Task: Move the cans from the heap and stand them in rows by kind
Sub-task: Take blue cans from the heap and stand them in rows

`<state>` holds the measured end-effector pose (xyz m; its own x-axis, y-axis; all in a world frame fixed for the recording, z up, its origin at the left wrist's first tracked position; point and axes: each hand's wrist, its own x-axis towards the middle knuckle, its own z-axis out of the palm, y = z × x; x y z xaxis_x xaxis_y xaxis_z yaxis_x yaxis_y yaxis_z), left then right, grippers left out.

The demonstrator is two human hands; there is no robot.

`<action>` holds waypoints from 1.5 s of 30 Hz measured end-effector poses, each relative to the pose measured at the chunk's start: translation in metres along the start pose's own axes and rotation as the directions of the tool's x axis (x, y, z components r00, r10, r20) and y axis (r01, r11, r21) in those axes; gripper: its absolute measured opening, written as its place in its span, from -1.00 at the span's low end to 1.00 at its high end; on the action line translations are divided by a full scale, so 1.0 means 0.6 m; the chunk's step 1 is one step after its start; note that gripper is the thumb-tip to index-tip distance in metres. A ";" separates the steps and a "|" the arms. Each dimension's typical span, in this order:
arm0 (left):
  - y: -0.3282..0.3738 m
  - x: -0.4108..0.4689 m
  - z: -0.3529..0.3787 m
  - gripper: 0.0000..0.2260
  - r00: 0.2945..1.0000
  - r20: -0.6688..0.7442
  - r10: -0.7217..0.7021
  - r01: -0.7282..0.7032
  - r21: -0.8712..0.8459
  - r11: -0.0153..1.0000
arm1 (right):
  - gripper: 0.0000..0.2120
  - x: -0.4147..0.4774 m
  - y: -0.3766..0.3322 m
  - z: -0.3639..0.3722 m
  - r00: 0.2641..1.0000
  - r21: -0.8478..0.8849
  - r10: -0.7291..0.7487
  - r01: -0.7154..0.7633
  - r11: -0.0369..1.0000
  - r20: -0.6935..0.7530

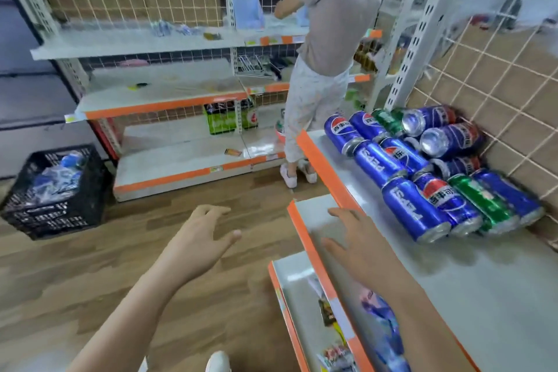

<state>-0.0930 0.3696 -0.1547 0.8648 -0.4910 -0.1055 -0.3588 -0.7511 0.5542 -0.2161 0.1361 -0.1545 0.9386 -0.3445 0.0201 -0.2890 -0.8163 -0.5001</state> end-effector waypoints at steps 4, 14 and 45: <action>0.015 0.108 -0.034 -0.56 0.986 0.031 0.166 -0.166 0.021 0.986 | -0.55 0.066 -0.022 0.002 0.989 0.055 0.116 -0.111 0.992 -0.088; 0.018 0.324 -0.048 -0.59 0.894 0.134 0.428 -0.417 -0.103 0.903 | -0.55 0.158 -0.053 0.003 0.927 0.114 0.344 -0.329 0.937 -0.148; 0.610 0.634 0.201 -0.49 0.515 0.498 0.698 -0.708 -0.211 0.674 | -0.46 0.315 0.282 -0.252 0.307 0.406 0.880 -0.798 0.445 -0.361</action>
<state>0.0620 -0.1455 -0.0916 0.0199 -0.9967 -0.0791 -0.7800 -0.0649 0.6225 -0.1159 -0.1372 -0.1043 -0.0340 -0.9920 -0.1212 -0.8010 0.0996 -0.5904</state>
